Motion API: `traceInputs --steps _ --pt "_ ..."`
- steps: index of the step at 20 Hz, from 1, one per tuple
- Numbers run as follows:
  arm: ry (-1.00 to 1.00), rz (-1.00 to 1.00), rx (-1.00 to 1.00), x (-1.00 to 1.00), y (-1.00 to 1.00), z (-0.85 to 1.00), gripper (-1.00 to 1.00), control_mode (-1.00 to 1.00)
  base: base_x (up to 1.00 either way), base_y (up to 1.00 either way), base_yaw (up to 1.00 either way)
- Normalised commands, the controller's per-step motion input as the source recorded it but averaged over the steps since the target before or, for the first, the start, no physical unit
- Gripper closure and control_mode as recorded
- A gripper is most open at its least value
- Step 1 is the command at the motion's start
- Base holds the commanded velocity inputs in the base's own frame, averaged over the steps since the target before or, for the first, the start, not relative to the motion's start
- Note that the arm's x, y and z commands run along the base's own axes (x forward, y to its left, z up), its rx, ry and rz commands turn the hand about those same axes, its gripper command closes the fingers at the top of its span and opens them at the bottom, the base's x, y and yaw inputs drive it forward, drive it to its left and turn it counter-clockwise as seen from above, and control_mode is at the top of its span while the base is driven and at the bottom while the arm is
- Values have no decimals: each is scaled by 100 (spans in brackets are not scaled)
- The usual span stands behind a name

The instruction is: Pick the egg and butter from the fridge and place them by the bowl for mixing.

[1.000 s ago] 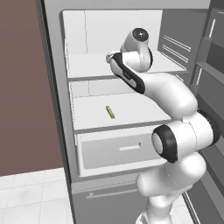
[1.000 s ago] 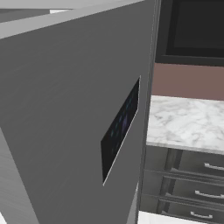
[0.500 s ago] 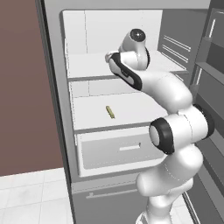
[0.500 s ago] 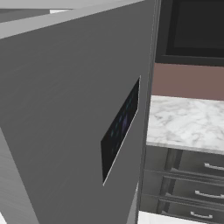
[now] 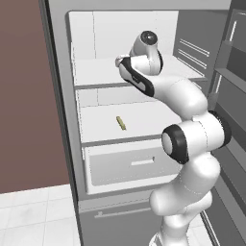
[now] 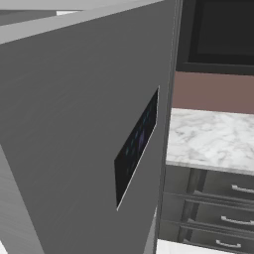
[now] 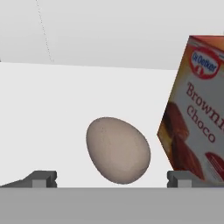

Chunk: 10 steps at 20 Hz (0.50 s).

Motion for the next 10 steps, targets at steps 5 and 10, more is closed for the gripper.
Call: traceInputs --steps 5,10 --pt "0 -6 0 25 0 -1 -100 -100 0 0 0" --pt "0 -7 0 21 0 0 -100 -100 0 0 0"
